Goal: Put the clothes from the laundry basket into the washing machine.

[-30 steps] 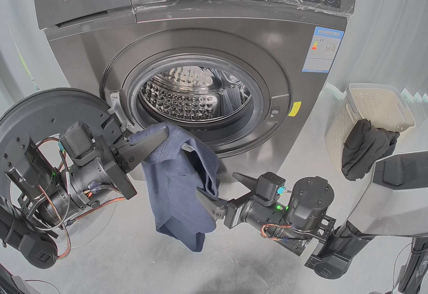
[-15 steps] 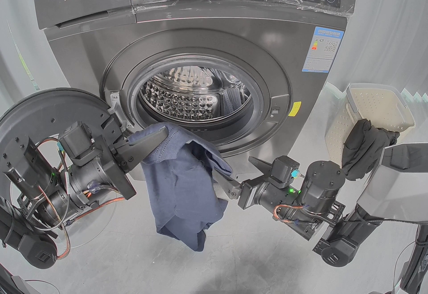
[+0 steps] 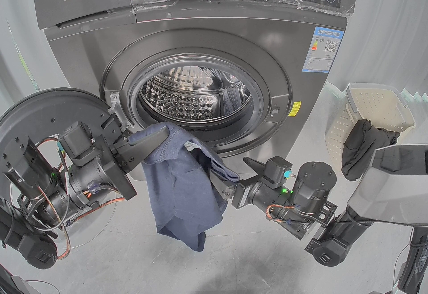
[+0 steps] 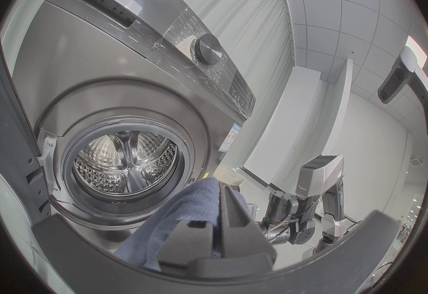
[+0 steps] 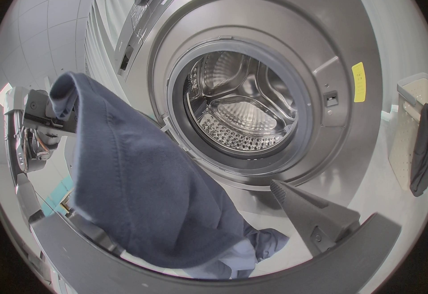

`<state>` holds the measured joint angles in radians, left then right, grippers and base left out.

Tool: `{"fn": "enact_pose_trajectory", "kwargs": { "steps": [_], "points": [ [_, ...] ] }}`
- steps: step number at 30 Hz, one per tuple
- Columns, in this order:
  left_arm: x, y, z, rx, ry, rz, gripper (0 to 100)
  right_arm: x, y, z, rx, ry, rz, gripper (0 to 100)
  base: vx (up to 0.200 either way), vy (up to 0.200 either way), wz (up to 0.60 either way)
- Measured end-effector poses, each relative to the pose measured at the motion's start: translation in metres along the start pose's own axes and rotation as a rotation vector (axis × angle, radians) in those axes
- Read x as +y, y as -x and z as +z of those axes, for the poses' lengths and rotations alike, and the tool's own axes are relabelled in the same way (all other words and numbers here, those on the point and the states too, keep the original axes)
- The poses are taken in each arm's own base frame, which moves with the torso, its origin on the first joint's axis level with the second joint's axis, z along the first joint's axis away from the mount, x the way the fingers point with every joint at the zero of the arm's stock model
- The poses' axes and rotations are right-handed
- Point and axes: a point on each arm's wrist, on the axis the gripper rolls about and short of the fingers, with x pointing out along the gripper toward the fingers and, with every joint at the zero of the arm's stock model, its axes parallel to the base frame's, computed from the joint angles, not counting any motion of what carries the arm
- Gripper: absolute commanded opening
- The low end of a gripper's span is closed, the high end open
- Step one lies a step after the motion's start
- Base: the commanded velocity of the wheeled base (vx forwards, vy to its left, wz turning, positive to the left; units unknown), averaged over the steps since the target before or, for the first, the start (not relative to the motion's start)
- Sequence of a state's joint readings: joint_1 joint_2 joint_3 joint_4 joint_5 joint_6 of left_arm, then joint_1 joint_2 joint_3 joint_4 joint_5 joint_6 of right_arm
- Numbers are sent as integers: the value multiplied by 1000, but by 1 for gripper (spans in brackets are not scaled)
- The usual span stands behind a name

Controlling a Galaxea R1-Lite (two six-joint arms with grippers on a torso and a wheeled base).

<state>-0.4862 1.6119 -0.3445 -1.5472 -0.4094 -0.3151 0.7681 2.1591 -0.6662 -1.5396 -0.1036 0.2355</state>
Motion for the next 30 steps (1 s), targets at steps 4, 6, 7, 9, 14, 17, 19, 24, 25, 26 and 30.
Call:
{"fn": "enact_pose_trajectory", "kwargs": {
  "steps": [4,6,7,9,14,17,19,24,25,26,30],
  "points": [
    [0,0,0,-2,-1,-2,0,0,-13,-8,-6,1,3,100,0,0,0],
    [-1,0,1,-3,-1,-2,0,-1,-17,-11,-8,3,3,100,0,0,0],
    [-1,0,1,-4,-1,-2,0,-3,-19,-12,-10,3,2,0,0,0,0],
    [0,0,1,-6,-3,0,0,-4,-22,-13,-12,3,0,0,0,0,0],
    [0,0,2,-8,-4,1,0,-5,-24,-11,-21,5,-1,0,0,0,0],
    [1,0,2,-7,-4,2,0,-3,-22,-3,-39,5,4,0,0,0,0],
    [1,0,1,-6,-4,4,0,-1,-18,4,-54,4,9,0,0,0,0],
    [3,0,-3,9,3,10,0,4,-2,22,-74,9,19,0,0,0,0],
    [3,-1,-4,14,5,11,0,4,2,25,-73,12,22,0,0,0,0],
    [4,-1,-5,18,6,14,0,5,8,27,-70,15,26,0,0,0,0],
    [7,-3,-11,40,13,21,100,5,33,30,-22,34,53,0,0,0,0]
  ]
}}
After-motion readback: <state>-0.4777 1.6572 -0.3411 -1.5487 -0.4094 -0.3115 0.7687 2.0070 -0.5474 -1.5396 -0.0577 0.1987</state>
